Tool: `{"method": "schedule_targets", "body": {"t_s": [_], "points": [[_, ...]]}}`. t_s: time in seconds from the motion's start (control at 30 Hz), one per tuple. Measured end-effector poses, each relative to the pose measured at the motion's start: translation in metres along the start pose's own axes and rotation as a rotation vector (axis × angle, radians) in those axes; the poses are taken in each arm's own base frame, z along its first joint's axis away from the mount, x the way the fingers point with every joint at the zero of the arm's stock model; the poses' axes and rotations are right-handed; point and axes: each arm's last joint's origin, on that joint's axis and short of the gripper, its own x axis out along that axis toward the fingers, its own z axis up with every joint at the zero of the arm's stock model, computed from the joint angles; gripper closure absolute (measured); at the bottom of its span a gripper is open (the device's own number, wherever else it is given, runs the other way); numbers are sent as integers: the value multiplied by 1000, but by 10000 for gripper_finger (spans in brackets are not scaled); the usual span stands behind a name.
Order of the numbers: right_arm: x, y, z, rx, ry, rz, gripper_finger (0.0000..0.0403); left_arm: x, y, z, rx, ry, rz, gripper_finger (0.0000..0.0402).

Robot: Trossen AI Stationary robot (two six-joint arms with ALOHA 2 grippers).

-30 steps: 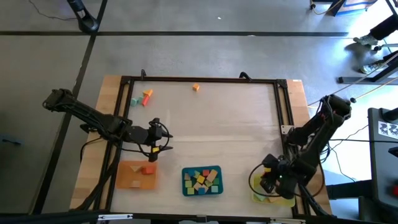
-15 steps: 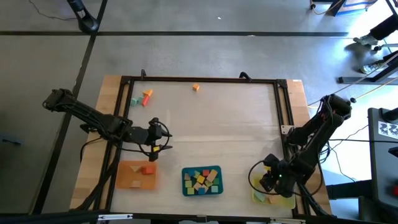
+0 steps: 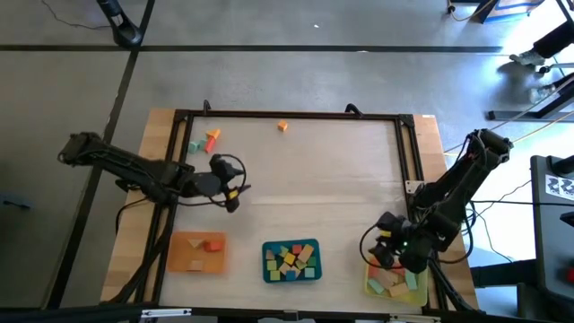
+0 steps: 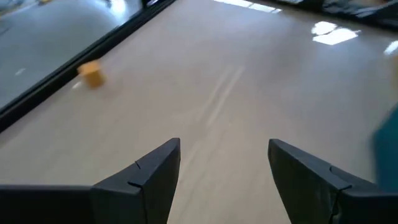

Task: Sort blocks by size
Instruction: Put the orange rectangular block into the yellow bin

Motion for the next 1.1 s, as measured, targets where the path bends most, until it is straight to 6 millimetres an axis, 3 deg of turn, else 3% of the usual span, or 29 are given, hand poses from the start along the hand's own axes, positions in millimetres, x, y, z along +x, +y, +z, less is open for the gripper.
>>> {"method": "schedule_targets", "body": {"t_s": [0.37, 0.57, 0.87, 1.1], "points": [[-3, 0, 18, -259, -548, -54, 148, 20, 52, -6, -158, 84, 374, 171], [-4, 0, 33, -283, -789, -128, 148, 30, 81, -19, -220, 132, 510, 171], [5, -4, 65, -169, -888, -243, 148, 54, 116, -31, -279, 318, 566, 171], [29, -2, 79, -134, -893, -331, 148, 73, 149, -48, -318, 468, 713, 171]]}}
